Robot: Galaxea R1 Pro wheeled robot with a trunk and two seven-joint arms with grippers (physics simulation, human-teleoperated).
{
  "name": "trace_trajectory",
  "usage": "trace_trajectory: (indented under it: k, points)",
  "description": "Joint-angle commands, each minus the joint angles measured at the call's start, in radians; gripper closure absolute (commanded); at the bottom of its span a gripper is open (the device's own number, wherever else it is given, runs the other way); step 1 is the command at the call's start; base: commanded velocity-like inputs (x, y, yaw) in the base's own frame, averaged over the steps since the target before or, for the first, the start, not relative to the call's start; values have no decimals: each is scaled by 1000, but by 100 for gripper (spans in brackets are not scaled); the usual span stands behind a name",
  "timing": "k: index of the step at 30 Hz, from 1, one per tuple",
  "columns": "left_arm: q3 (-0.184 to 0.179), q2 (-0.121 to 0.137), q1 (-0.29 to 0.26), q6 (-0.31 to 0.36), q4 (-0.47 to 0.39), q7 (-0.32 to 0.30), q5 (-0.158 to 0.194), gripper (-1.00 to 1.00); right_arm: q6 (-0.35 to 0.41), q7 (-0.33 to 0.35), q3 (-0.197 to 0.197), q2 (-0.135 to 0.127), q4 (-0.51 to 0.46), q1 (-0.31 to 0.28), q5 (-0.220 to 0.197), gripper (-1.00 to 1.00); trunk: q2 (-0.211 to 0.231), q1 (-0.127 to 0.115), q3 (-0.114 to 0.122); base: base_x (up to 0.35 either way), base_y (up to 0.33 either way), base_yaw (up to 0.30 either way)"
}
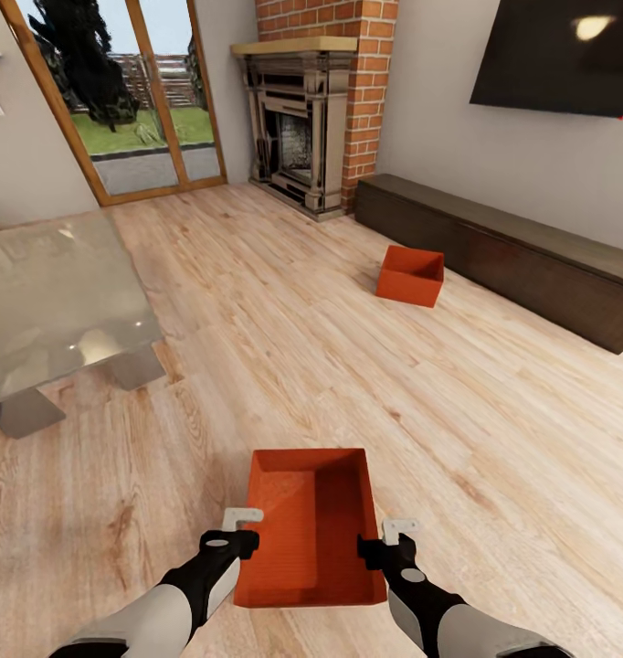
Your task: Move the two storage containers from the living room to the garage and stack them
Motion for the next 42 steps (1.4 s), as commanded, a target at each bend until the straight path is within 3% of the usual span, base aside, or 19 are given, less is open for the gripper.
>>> trace_trajectory:
  k: [1, 13, 21, 39, 42]
  points:
    - [4, -1, 0, 6, -2, 2, -8, -100, -3, -6, 8, 0, 1, -1, -5, -100, -8, 4, -4, 0, 0, 0]
    - [10, -1, 0, 7, -2, 4, -6, -100, -13, -16, 6, 1, 1, -1, -8, -100, -92, 50, -41, 0, 0, 0]
    - [11, -1, 0, 7, -2, 5, -4, -100, -35, -19, 6, -3, 1, 0, -63, -100, -148, 81, -67, 0, 0, 0]
    - [13, 0, 0, 6, -4, 7, -4, -100, -36, -19, 9, -8, 1, -1, -62, -100, -274, 150, -123, 0, 0, 0]
    - [13, -1, 0, -5, -4, 8, -4, -100, -36, -19, 9, -8, 1, -1, -61, -100, -274, 150, -123, 0, 0, 0]
